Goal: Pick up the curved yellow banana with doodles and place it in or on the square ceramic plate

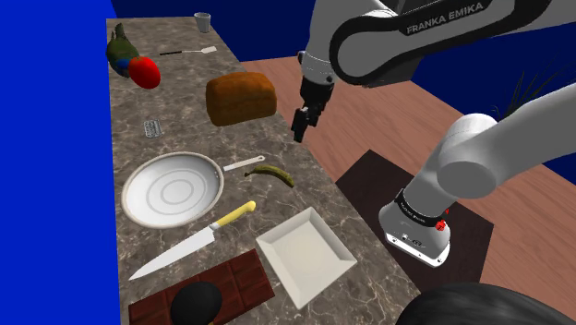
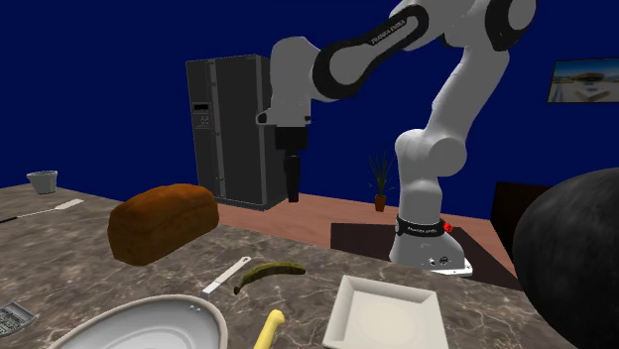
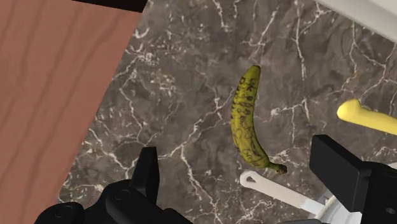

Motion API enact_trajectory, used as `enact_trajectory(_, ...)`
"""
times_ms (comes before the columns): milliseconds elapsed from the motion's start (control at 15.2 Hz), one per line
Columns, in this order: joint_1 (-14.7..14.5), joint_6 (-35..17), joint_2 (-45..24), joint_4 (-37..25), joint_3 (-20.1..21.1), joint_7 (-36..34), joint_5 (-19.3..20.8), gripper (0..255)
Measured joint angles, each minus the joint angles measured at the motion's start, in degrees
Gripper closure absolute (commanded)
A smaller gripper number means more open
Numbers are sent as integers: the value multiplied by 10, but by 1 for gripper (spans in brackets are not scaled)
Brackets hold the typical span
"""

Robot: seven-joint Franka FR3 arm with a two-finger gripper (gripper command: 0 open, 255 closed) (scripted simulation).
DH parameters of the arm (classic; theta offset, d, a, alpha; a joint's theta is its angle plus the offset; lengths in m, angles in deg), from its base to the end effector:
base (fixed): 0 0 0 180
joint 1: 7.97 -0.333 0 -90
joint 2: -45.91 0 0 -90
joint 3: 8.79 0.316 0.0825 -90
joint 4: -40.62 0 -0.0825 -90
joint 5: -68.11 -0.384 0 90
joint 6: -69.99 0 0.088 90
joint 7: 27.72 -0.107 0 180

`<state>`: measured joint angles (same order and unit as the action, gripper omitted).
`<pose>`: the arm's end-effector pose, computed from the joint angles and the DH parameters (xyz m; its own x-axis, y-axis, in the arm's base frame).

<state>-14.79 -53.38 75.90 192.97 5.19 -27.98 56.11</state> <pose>0.3475 0.1374 0.4011 0.9775 0.2108 0.0082 0.2110 -0.9760 -0.0548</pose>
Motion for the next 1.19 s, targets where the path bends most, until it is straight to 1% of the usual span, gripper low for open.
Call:
enact_trajectory(264, -9, -100, -77, 7, 35, -21, -6, 0)
enact_trajectory(396, -10, -148, -120, 5, 52, -34, -2, 0)
enact_trajectory(594, -9, -217, -186, -2, 77, -62, 17, 0)
enact_trajectory(726, -6, -247, -219, -7, 85, -75, 31, 0)
enact_trajectory(924, -3, -280, -248, -3, 90, -86, 44, 0)
enact_trajectory(1188, 0, -311, -279, -3, 92, -101, 64, 0)
